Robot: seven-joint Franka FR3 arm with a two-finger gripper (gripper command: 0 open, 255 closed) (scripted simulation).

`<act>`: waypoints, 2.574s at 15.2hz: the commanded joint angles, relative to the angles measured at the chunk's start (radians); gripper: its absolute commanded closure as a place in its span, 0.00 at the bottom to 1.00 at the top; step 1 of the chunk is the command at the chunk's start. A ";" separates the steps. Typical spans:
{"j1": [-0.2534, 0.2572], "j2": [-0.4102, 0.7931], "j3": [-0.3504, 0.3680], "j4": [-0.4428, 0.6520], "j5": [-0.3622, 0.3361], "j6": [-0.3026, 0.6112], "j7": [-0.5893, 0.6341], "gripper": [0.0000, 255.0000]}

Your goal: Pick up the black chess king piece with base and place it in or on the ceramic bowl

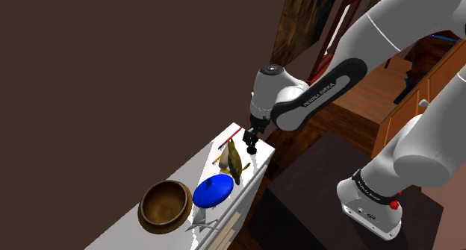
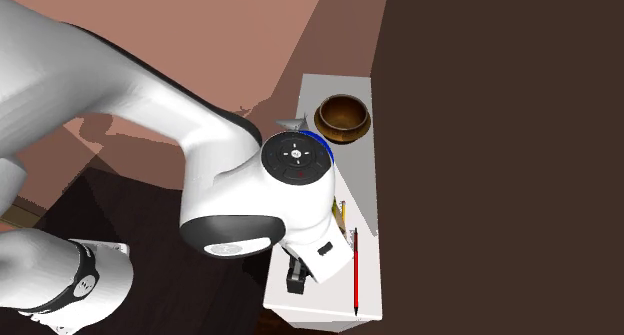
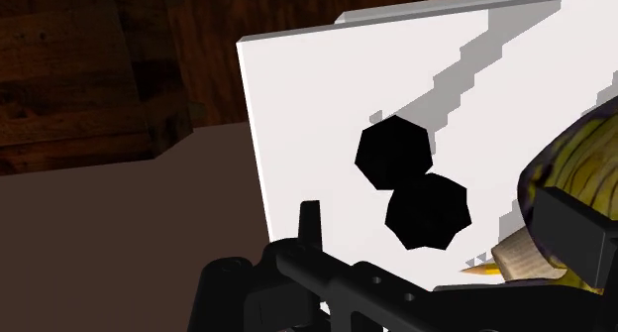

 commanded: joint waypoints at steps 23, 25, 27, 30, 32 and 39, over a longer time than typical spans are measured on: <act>-0.001 -0.080 0.012 0.004 0.058 -0.079 -0.043 1.00; 0.000 -0.108 0.013 0.008 0.076 -0.109 -0.056 1.00; 0.001 -0.134 0.013 0.013 0.091 -0.138 -0.068 1.00; 0.004 -0.172 0.012 0.022 0.111 -0.183 -0.083 1.00; 0.006 -0.196 0.011 0.029 0.123 -0.214 -0.092 1.00; 0.012 -0.272 0.004 0.062 0.152 -0.319 -0.117 1.00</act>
